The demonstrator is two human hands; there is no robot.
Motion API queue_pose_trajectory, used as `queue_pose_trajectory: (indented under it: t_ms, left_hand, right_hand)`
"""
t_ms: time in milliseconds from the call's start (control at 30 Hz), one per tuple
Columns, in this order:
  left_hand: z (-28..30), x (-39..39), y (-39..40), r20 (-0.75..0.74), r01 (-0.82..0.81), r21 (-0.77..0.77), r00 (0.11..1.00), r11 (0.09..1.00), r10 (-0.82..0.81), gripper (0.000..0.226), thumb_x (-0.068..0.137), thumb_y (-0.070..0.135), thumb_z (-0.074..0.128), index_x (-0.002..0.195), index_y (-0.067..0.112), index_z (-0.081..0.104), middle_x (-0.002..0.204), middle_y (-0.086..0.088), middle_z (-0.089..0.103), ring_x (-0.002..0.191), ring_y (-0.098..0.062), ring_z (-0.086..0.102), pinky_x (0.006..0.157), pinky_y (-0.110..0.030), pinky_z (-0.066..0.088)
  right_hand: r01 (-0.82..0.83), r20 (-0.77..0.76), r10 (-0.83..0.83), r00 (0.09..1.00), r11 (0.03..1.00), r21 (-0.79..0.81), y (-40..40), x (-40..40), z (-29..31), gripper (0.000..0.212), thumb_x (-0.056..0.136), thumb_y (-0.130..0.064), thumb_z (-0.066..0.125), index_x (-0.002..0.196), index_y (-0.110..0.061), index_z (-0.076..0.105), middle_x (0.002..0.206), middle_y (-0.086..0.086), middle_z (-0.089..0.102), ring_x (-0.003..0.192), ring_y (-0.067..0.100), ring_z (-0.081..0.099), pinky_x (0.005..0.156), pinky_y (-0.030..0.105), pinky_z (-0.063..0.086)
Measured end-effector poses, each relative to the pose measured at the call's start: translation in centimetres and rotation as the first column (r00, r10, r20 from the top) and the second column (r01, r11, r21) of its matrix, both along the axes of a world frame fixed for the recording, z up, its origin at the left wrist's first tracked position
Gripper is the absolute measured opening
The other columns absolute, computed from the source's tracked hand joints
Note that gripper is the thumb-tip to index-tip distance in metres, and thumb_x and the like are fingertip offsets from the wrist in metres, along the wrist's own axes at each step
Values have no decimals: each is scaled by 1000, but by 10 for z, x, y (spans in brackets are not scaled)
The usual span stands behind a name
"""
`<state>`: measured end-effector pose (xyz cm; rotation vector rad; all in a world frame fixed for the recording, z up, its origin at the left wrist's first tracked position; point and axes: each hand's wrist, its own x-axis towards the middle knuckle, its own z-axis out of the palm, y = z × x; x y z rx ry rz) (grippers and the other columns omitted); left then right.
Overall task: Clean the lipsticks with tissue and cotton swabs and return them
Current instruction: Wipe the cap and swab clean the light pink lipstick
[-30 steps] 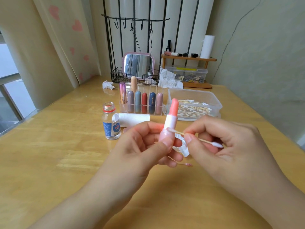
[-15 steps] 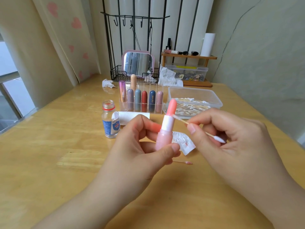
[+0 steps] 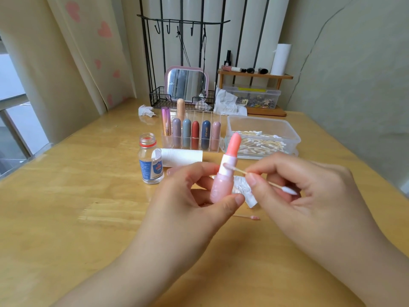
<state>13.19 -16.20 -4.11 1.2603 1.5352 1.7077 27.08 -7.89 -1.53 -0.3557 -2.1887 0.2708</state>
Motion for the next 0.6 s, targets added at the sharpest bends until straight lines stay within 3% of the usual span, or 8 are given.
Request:
queue_pose_trajectory:
  t_ms: [67,167,333,467,600]
  left_hand:
    - [2,0,0,42,56,12,998,998,-57,32,59,27,76,90,28,71,77,-5,72,68,-14,70,66,-25,57]
    - [5,2,0,117,186,63,974,981,-192,22,70,19,67,90,10,69,68,-4,70,60,-12,66,59,-19,51]
    - [5,3,-1,264,376,145,877,915,-402,21,86,18,55,94,-1,55,77,-6,63,56,-21,59,54,-25,48]
    - [5,4,1,446,415,216,764,884,-467,10,85,15,54,88,6,58,68,-3,52,50,-16,45,51,-25,44]
    - [8,3,7,584,399,271,655,876,-479,21,76,18,58,88,2,62,62,-8,49,44,-17,40,45,-28,44]
  right_hand:
    - [0,-8,0,1000,1000,-11,1,1,2,12,81,-25,57,73,-21,65,54,-27,32,50,-6,39,51,4,31]
    - [-79,1,80,997,996,-44,-1,1,2,12,81,-22,58,71,-19,65,53,-33,36,51,-8,47,51,6,39]
    - [-42,-17,41,999,998,-49,0,2,3,10,79,-13,66,70,-17,65,52,-36,35,50,-10,45,53,-3,29]
    - [-11,-19,10,1000,999,-49,2,5,1,12,80,-26,58,70,-24,63,55,-6,41,47,-1,36,50,3,27]
    - [12,-21,-13,1000,999,-42,3,5,0,14,79,-27,57,69,-22,64,59,2,44,48,4,36,49,6,27]
